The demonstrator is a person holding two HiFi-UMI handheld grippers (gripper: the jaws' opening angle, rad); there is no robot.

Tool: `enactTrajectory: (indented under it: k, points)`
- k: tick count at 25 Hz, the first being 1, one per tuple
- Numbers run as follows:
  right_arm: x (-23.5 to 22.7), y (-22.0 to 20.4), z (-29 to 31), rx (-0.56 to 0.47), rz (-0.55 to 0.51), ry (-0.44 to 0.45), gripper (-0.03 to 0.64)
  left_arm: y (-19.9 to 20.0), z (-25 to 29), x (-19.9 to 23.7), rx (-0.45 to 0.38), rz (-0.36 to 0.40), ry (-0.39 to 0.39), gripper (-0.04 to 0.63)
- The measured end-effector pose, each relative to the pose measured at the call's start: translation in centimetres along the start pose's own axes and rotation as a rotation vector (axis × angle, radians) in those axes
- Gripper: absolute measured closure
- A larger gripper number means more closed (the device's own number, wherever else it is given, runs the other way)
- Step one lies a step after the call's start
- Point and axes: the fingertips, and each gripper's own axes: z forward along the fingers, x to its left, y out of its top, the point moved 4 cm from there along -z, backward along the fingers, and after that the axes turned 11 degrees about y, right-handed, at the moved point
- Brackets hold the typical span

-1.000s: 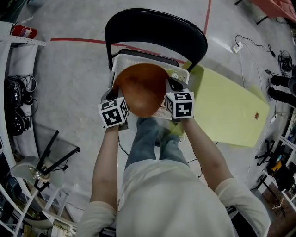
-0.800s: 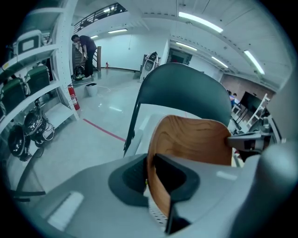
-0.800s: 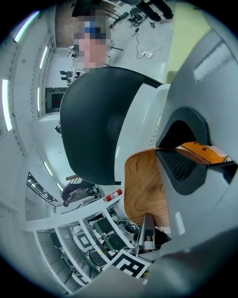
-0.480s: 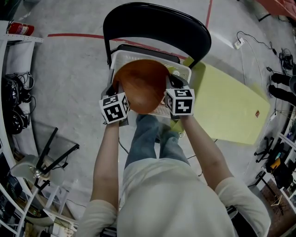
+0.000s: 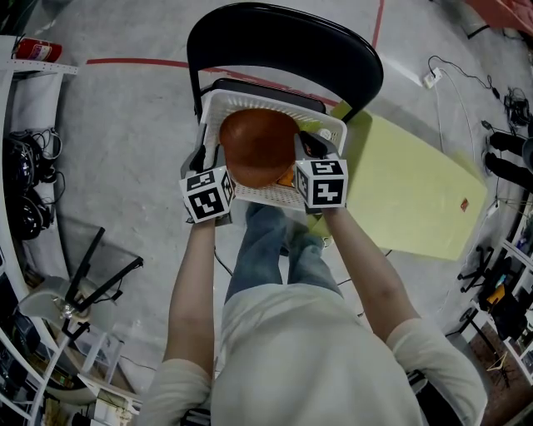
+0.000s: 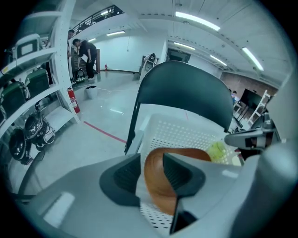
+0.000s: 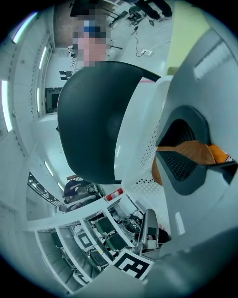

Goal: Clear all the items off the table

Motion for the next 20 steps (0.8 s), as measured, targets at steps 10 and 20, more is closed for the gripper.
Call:
enactTrajectory:
  k: [10, 20]
  points:
    - [0.9, 0.1, -0.7, -0.012, -0.005, 0.006, 0.594, 0.4, -1.0, -0.1, -0.021, -0.004, -0.014, 0.446]
    - [2.1, 0.5, -3.0, -0.038, -0.003, -0.001, 0.597, 1.3, -3.8, -1.4, -0.053, 0.018, -0.055, 0.535]
